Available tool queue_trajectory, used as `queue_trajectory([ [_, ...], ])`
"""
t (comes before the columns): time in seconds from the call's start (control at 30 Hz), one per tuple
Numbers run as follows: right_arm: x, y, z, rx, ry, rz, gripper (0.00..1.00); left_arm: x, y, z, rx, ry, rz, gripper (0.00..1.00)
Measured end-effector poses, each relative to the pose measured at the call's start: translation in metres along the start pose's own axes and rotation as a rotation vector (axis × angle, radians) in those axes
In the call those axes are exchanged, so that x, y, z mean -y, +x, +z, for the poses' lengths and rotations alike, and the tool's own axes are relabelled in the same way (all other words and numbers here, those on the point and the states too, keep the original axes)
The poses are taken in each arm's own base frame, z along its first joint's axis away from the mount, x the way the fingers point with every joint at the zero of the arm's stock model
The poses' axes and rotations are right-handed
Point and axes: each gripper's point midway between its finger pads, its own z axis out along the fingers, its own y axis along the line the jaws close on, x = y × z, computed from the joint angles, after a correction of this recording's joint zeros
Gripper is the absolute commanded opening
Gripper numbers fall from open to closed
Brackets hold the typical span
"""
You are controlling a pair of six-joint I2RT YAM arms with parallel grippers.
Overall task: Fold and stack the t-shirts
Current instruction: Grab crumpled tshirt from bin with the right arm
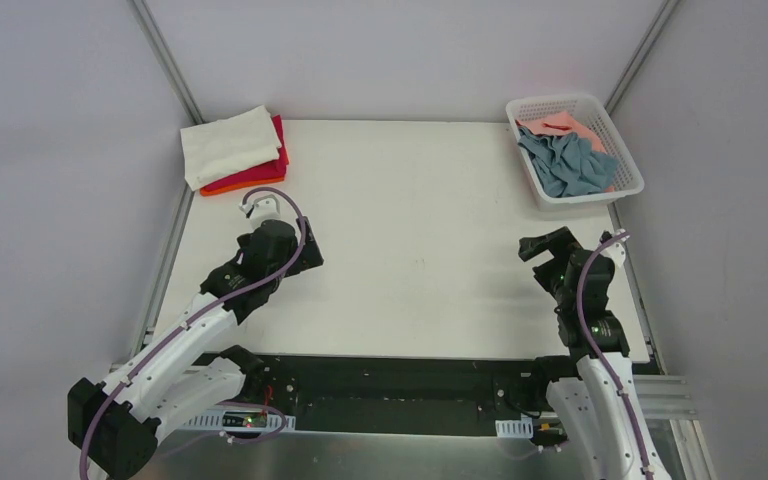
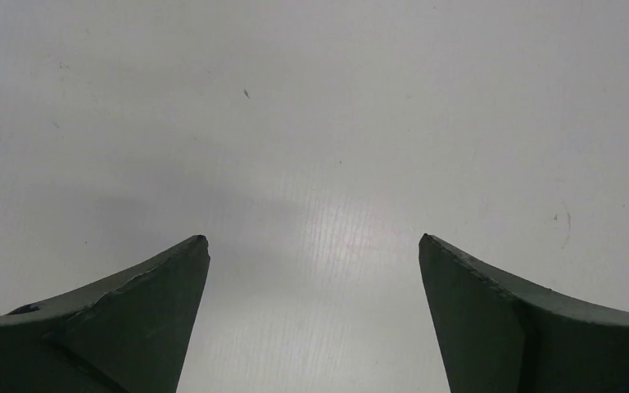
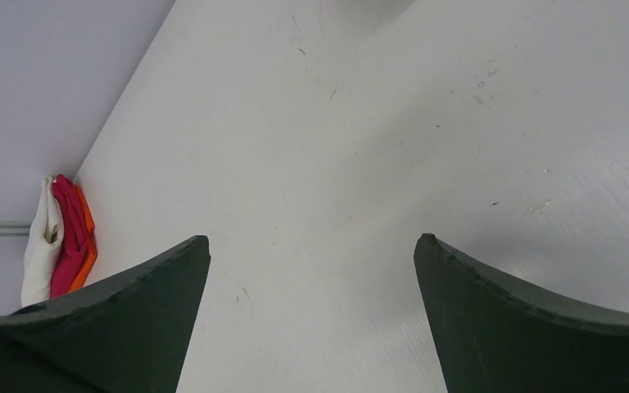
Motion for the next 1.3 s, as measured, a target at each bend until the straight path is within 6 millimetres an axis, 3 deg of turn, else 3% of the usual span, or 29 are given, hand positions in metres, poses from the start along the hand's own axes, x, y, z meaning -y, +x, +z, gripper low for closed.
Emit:
queue_trajectory([
  [0.3, -0.007, -0.005, 0.004, -0.017, 0.01, -0.017, 1.0, -0.001, -0.001, -0.001, 0.005, -0.003, -0.001, 0.99],
  [0.37, -0.019, -0.018, 0.008, -0.021, 0.036, -0.028, 0.99, -0.001, -0.001, -0.001, 0.005, -0.005, 0.0, 0.99],
  [0.53, -0.065, -0.077, 0.028, 0.044, 0.09, -0.075, 1.0, -0.005, -0.002, 0.001, 0.012, -0.03, 0.004, 0.99],
  [0.63, -0.084, -0.108, 0.05, 0.079, 0.127, -0.123, 0.99, -0.007, -0.001, 0.003, 0.011, -0.042, 0.009, 0.99],
  [0.83, -0.095, -0.148, 0.112, 0.079, 0.237, -0.201, 0.99, -0.011, 0.002, 0.009, -0.001, -0.08, 0.025, 0.99],
  [1.1, -0.065, -0.153, 0.198, -0.022, 0.376, -0.256, 0.98, -0.009, 0.0, 0.017, -0.011, -0.112, 0.046, 0.99],
  [1.3, -0.043, -0.148, 0.245, -0.084, 0.392, -0.256, 0.91, -0.008, -0.001, 0.019, -0.012, -0.113, 0.054, 0.99],
])
